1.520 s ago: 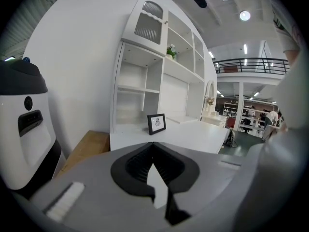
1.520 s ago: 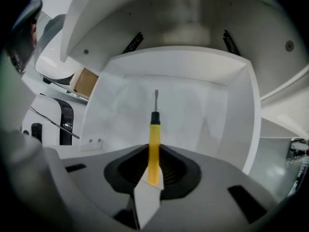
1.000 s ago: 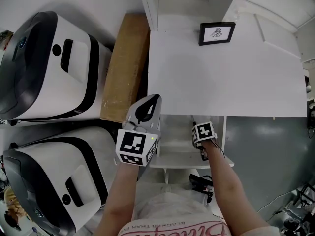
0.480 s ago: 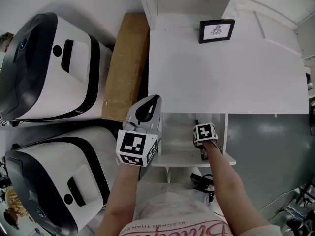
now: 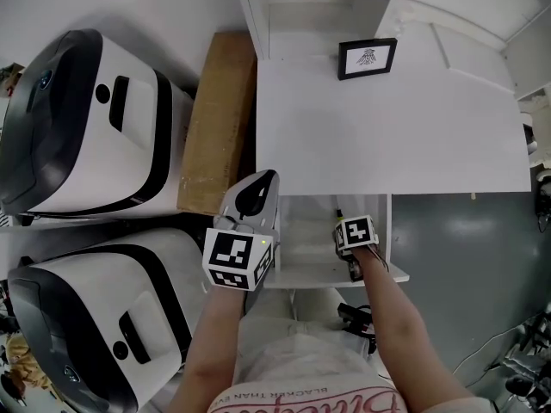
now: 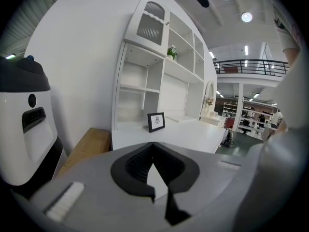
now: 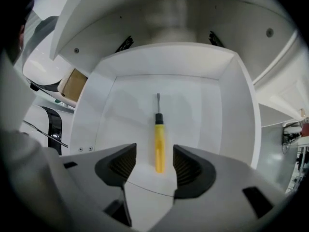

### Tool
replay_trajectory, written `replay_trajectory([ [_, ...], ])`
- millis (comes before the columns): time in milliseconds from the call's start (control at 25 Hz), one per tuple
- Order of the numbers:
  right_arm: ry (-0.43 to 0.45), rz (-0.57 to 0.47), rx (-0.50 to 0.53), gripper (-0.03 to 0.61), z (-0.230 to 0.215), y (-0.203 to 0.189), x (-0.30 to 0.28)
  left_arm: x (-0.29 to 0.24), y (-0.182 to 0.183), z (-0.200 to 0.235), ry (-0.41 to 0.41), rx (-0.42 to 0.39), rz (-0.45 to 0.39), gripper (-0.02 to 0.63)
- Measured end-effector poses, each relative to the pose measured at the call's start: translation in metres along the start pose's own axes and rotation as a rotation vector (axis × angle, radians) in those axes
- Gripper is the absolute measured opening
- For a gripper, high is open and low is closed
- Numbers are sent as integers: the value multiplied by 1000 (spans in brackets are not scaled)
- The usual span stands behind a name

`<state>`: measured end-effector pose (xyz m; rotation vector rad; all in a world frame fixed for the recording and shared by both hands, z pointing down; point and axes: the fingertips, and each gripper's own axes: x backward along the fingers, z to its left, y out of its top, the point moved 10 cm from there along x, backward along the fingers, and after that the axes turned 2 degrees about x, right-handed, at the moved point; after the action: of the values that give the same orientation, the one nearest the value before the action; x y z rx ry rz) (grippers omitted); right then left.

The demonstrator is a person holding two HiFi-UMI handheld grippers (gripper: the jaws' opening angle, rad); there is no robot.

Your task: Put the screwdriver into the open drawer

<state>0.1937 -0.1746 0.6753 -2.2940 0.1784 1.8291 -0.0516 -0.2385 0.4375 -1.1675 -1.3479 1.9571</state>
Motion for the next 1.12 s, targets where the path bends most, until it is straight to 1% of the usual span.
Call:
replay_trajectory([
  [320, -3, -67, 32, 230, 10, 0, 32, 9, 4, -5, -31, 0, -12, 9],
  [520, -14, -107, 29, 219, 16, -3, 51, 18, 8, -7, -57, -4, -28, 9],
  [640, -31, -138, 27, 173, 20, -2, 62, 23, 12, -5, -70, -11, -41, 9],
  [680, -44, -147, 31, 134, 22, -2, 66, 24, 13, -5, -76, -12, -45, 9],
  [720, -59, -155, 39, 71, 23, -2, 71, 25, 14, -5, -83, -11, -49, 9],
  [800, -79, -171, 59, 9, 26, -1, 80, 26, 16, -5, -100, -12, -55, 9],
  [920, -81, -206, 77, 8, 31, -1, 94, 27, 15, -4, -126, -12, -61, 9],
  [1120, -91, -281, 61, 6, 37, 0, 122, 26, 17, -4, -178, -22, -63, 9],
])
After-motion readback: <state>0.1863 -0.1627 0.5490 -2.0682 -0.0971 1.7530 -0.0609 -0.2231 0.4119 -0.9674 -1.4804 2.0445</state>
